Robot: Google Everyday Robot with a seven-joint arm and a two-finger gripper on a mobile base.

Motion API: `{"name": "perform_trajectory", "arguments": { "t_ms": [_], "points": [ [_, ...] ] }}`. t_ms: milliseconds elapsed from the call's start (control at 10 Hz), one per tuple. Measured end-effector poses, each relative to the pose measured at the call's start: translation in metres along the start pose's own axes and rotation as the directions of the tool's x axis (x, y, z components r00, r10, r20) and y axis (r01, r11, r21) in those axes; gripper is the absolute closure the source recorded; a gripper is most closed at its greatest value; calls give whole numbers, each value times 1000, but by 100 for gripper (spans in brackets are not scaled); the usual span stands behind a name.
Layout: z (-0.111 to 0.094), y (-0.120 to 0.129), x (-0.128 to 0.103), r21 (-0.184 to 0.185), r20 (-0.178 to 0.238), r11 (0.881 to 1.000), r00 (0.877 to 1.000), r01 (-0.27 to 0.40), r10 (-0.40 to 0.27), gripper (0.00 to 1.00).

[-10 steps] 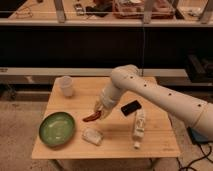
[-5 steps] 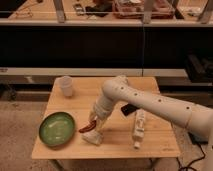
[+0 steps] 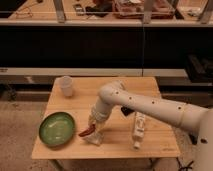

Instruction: Place the pepper on the white sponge

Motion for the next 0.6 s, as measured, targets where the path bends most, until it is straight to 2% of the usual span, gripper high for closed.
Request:
{"name": "perform_trajectory", "arguments": {
  "t_ms": [600],
  "points": [
    [21, 9, 2, 17, -15, 1000, 1000, 14, -14, 100]
  ]
}}
